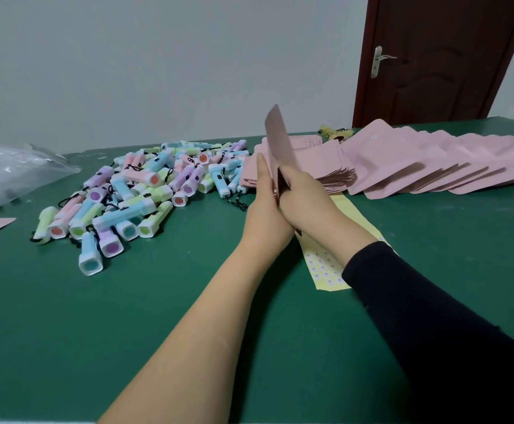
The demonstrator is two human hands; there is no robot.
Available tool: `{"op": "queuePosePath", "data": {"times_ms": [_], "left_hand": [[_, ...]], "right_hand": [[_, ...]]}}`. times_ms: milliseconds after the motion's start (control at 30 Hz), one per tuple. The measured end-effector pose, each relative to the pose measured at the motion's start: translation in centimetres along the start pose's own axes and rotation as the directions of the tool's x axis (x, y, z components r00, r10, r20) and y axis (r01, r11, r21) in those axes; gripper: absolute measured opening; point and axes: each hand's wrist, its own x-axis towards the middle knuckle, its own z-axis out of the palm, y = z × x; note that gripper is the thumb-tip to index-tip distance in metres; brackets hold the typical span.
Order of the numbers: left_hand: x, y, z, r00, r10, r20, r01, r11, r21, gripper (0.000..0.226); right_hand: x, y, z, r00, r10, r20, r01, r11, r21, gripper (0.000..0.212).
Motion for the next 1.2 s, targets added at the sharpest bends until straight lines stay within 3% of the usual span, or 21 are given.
{"op": "queuePosePath", "data": {"times_ms": [67, 167, 300, 433, 533, 633, 733, 833, 933, 1100, 1200], "left_hand": [[0.3, -0.5, -0.1, 0.998, -0.019, -0.056, 0.018, 1.000, -0.026, 0.072], [0.6, -0.6, -0.4, 0.989, -0.144, -0.046, 0.126, 0.953, -0.275, 0.079], [0.8, -0.1, -0.4, 0.978, -0.207, -0.030, 0.175, 0.891, -0.419, 0.086], [1.3, 0.2, -0.7, 0.958, -0.286, -0.021, 0.229, 0.807, -0.544, 0.090], [1.1, 0.6, -1.0, 0.960, -0.266, -0.083, 0.192, 0.847, -0.495, 0.080], [1.4, 0.5, -1.5, 0.949, -0.296, -0.111, 0.205, 0.845, -0.495, 0.081], [1.3, 0.6, -1.5, 0.961, -0.262, -0.091, 0.190, 0.859, -0.475, 0.085], [1.0, 0.9, -1.2, 0.973, -0.217, -0.073, 0.157, 0.863, -0.480, 0.079], [0.8, 1.0, -1.3, 0.967, -0.206, -0.147, 0.122, 0.887, -0.445, 0.074], [0.0, 1.5, -1.3, 0.981, -0.030, -0.194, -0.011, 0.979, -0.204, 0.096], [-0.2, 1.6, -0.8, 0.984, 0.070, -0.165, -0.088, 0.991, -0.104, 0.094]], "right_hand": [[-0.1, -0.1, 0.5, 0.997, -0.059, 0.041, 0.062, 0.996, -0.071, 0.075], [-0.2, -0.2, 0.1, 0.991, -0.126, -0.043, 0.115, 0.974, -0.196, 0.080], [-0.2, 0.2, 0.0, 0.978, -0.179, -0.105, 0.118, 0.896, -0.428, 0.065], [-0.1, 0.2, -0.8, 0.917, -0.240, -0.317, 0.089, 0.901, -0.425, 0.041], [-0.2, 0.3, -0.2, 0.959, -0.200, -0.200, 0.096, 0.897, -0.432, 0.032], [0.1, 1.0, -0.2, 0.993, -0.079, -0.086, 0.045, 0.938, -0.345, 0.010], [0.4, 1.5, -0.5, 0.978, -0.033, -0.205, -0.003, 0.985, -0.172, 0.018], [0.0, 1.1, 0.0, 0.947, 0.003, -0.322, -0.025, 0.998, -0.065, 0.010], [-0.4, 0.6, 0.7, 0.917, -0.009, -0.398, -0.001, 1.000, -0.024, 0.020], [-0.2, 1.2, 1.0, 0.949, 0.120, -0.292, -0.105, 0.992, 0.066, 0.020], [-0.2, 1.4, 1.0, 0.953, 0.143, -0.267, -0.096, 0.978, 0.183, 0.012]]}}
